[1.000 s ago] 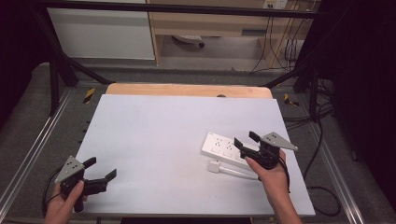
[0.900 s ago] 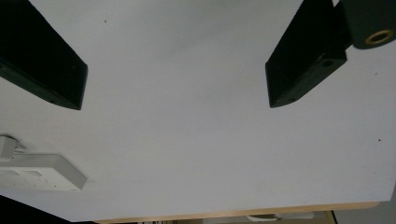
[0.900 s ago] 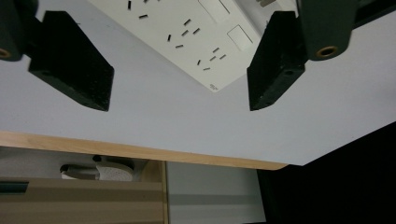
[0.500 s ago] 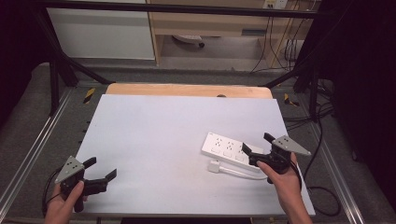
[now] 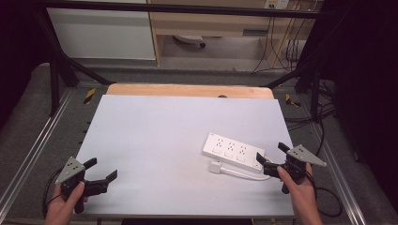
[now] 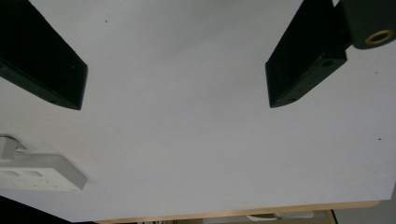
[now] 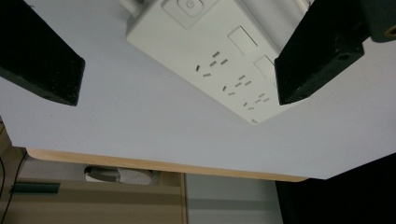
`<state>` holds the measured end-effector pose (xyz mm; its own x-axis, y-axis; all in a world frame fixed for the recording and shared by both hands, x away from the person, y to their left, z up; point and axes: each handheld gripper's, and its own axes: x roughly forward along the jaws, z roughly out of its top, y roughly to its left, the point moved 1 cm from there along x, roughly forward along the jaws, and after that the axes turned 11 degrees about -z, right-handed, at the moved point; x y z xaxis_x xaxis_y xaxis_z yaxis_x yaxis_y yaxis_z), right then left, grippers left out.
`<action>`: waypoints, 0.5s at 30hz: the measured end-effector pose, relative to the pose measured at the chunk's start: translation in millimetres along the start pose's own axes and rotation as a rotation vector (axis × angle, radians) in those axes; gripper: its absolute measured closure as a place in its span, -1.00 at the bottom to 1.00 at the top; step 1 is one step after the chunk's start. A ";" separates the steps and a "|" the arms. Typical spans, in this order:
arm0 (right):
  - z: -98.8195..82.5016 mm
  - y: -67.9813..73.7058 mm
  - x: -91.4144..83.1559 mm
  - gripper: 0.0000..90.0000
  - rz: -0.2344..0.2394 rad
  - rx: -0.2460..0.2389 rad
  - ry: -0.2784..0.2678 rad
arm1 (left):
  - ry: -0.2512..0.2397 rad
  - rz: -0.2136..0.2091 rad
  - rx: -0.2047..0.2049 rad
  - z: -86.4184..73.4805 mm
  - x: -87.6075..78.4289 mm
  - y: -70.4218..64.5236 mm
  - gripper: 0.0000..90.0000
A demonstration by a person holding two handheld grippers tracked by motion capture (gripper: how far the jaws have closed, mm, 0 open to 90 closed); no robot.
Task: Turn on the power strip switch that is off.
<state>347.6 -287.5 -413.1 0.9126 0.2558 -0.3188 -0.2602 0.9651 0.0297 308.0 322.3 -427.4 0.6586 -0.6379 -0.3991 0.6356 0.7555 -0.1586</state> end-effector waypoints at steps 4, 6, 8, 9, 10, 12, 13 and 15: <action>-10.1 -8.5 -3.0 -0.94 -0.013 0.008 0.034 | 0.001 0.000 0.001 0.0 0.1 -0.2 -0.87; -15.6 -12.5 -3.9 -0.93 -0.019 0.008 0.050 | 0.002 0.000 0.001 0.0 0.1 -0.4 -0.87; -20.3 -16.0 -5.3 -0.92 -0.024 0.010 0.060 | 0.000 0.001 0.000 0.1 0.0 -0.7 -0.87; -22.6 -17.6 -6.0 -0.91 -0.023 0.010 0.065 | -0.001 0.000 0.000 0.1 -0.1 -0.8 -0.87; -24.9 -19.1 -6.7 -0.91 -0.020 0.012 0.073 | -0.001 0.001 0.001 0.2 -0.2 -0.7 -0.87; -30.0 -22.0 -8.0 -0.91 -0.021 0.010 0.095 | -0.001 0.001 0.001 0.2 -0.2 -0.6 -0.87; -32.7 -22.8 -8.6 -0.91 -0.022 0.017 0.107 | 0.000 0.000 -0.001 0.1 0.0 -0.7 -0.87; -36.9 -24.4 -9.0 -0.91 -0.022 0.013 0.132 | 0.000 -0.001 -0.001 0.3 0.2 -1.0 -0.87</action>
<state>334.1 -315.4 -445.9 0.8683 0.2263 -0.4414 -0.2362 0.9711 0.0333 307.6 321.3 -427.1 0.6578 -0.6388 -0.3990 0.6359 0.7550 -0.1603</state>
